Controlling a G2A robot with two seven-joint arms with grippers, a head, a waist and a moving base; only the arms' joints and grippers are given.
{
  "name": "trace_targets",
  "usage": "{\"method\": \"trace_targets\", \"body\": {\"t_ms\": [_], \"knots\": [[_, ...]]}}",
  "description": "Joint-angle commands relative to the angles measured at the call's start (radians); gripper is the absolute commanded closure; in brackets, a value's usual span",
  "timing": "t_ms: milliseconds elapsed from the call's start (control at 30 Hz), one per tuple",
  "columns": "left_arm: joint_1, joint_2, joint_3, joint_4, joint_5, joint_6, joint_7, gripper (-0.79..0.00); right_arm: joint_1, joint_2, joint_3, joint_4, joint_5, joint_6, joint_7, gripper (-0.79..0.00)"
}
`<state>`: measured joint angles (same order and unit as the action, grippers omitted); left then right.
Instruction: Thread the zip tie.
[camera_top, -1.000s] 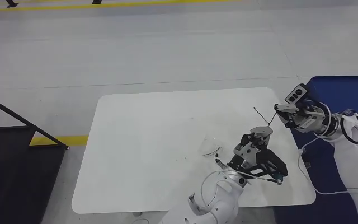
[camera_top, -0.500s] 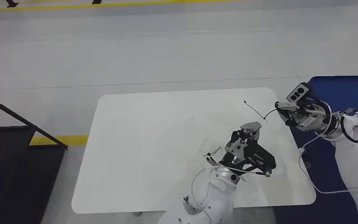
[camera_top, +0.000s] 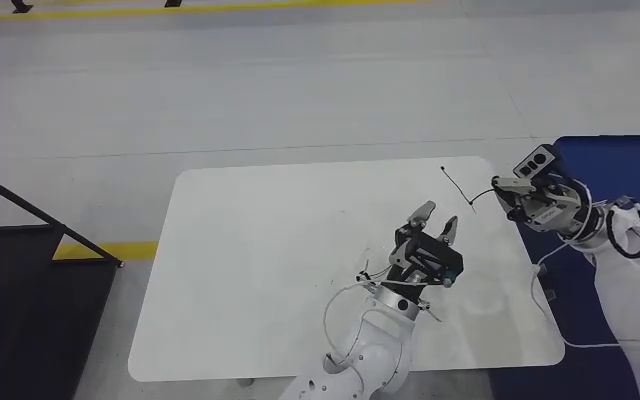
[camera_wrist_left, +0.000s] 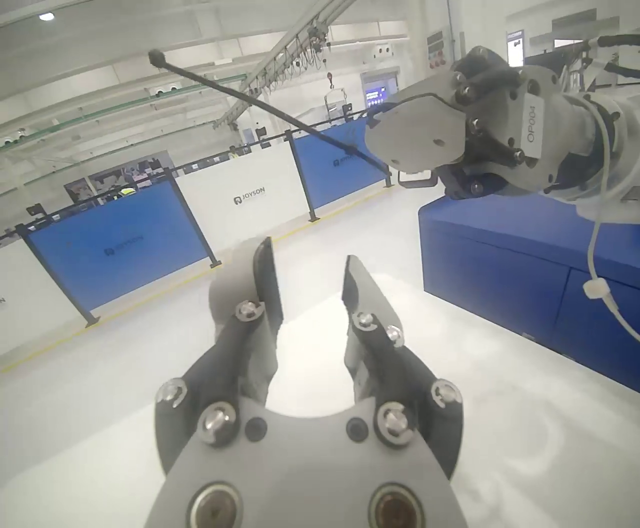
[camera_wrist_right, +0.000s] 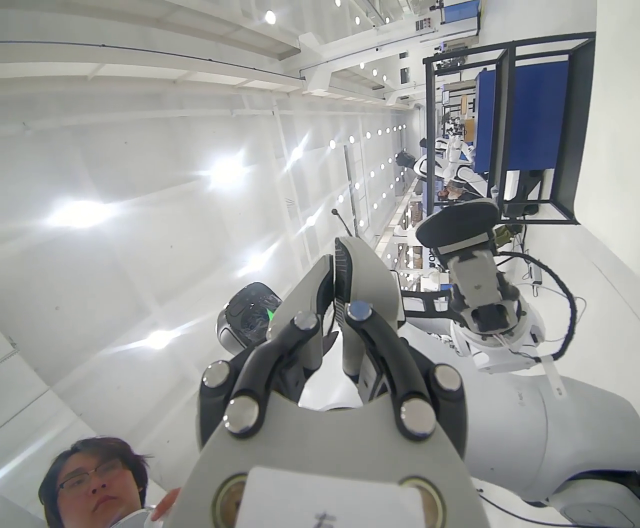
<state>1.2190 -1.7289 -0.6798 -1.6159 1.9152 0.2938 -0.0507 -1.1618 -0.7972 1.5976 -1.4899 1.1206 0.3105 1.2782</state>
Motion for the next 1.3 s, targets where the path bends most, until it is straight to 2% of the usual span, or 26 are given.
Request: {"method": "trace_targets", "body": {"t_ms": [0,167,233,300,367,433,567,867,967,1267], "knots": [[0.0,0.0,0.0,0.0,0.0,0.0,0.0,-0.785,-0.006,0.001,-0.005,-0.019,-0.038,-0.019,0.001,0.0],[0.002,0.001,0.001,-0.008,0.009,-0.005,0.025,-0.785,-0.008,0.001,-0.006,-0.022,-0.047,-0.022,0.004,0.0],[0.007,0.004,0.002,-0.004,0.01,0.003,0.062,-0.397,-0.012,-0.001,-0.007,-0.031,-0.045,-0.032,-0.029,0.0],[0.007,0.003,0.003,0.007,0.006,0.03,0.1,-0.203,-0.018,-0.005,-0.004,-0.039,-0.018,-0.047,-0.064,0.0],[0.003,0.001,0.005,0.023,-0.025,0.059,0.132,-0.114,-0.022,-0.008,-0.002,-0.046,-0.003,-0.053,-0.084,0.0],[-0.005,-0.004,0.013,0.041,-0.046,0.104,0.181,-0.142,-0.025,-0.01,0.002,-0.054,-0.008,-0.07,-0.098,0.0],[-0.03,-0.014,0.038,0.086,-0.128,0.184,0.243,-0.145,-0.039,-0.014,0.002,-0.066,-0.005,-0.089,-0.113,0.0],[-0.082,-0.034,0.107,0.152,-0.219,0.216,0.261,-0.166,-0.057,-0.021,-0.001,-0.094,-0.026,-0.118,-0.138,0.0],[-0.092,-0.039,0.112,0.145,-0.258,0.236,0.284,-0.123,-0.057,-0.023,-0.005,-0.099,-0.033,-0.119,-0.142,0.0],[-0.109,-0.049,0.112,0.166,-0.304,0.272,0.324,-0.095,-0.058,-0.027,-0.007,-0.104,-0.05,-0.114,-0.136,0.0]]}}
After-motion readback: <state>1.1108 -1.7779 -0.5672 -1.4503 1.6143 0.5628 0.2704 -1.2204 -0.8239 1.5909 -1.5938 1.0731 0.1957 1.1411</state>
